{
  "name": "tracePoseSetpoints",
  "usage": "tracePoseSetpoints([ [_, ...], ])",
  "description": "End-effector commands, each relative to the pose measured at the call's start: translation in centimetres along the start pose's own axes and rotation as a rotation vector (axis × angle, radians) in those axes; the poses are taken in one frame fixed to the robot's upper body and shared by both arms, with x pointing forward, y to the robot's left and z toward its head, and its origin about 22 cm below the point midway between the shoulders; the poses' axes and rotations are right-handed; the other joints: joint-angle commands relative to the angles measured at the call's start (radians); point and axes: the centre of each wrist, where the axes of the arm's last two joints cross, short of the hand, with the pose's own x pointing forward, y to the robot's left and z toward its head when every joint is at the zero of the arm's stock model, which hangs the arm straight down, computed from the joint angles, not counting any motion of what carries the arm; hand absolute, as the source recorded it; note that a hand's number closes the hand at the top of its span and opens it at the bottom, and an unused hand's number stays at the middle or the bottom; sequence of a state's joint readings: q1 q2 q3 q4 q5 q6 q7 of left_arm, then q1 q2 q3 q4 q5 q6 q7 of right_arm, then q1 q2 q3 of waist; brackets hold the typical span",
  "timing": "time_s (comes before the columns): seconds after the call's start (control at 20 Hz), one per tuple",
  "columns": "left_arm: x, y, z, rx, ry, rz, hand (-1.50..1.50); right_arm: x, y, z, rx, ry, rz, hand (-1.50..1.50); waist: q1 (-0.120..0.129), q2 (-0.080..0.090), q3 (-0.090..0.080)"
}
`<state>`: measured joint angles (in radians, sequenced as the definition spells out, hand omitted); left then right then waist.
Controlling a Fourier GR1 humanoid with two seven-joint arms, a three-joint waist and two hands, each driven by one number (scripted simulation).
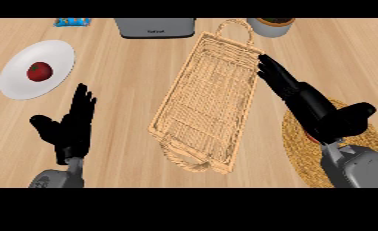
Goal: Pick the squash from the placemat and place it in the basket
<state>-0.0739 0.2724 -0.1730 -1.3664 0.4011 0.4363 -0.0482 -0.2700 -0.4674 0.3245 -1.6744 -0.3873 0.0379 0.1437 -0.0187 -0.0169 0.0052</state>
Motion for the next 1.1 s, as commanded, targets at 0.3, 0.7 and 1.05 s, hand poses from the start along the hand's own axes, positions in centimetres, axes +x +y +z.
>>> tracePoseSetpoints([
  [0.3, 5.9, 2.1, -2.2, -0.150, -0.273, -0.288, 0.00, -0.6, -4.8, 0.8, -0.539, -0.328, -0.326, 1.50, -0.114, -0.024, 0.053],
  [0.7, 11.1, 1.3, -2.6, -0.316, -0.402, -0.441, 0.00, -2.0, 2.8, -2.8, -0.522, -0.181, -0.005, -1.50, 0.013, 0.011, -0.007],
  [1.05, 9.4, 2.4, -2.6, -0.299, -0.387, -0.464, 0.00, 1.7, -8.0, -0.8, -0.625, 0.186, 0.641, -1.50, 0.001, 0.008, -0.016],
])
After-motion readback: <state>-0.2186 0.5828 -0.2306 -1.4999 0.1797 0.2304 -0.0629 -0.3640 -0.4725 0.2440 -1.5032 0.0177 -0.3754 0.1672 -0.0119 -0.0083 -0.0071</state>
